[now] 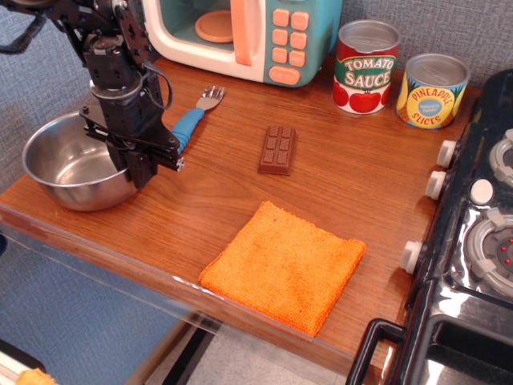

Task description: Slide the silver pot in front of the canned goods on the other side of the chocolate.

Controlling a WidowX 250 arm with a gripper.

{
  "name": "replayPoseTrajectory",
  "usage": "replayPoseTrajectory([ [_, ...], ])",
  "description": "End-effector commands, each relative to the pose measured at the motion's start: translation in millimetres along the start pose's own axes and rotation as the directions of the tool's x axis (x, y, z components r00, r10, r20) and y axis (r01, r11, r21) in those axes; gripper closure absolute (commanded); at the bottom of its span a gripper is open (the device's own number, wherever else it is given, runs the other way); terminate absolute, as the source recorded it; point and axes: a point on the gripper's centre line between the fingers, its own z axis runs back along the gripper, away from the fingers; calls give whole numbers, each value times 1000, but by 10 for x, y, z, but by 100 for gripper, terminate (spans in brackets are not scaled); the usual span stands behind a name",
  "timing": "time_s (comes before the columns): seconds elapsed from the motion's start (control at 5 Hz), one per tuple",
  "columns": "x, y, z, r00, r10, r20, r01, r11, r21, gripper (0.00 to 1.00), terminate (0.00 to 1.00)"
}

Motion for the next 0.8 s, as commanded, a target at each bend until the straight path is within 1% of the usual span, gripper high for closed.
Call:
replayPoseTrajectory([
  [0.0, 406, -738, 741, 974, -215, 75, 216, 976, -2, 100, 0],
  [0.2, 585, -1255, 880, 941, -329, 78, 330, 944, -8, 100, 0],
  [0.4, 798, -1761, 886, 896, -436, 81, 439, 899, -10, 100, 0],
  [0.6, 957, -2270, 763, 866, -495, 64, 497, 868, -7, 100, 0],
])
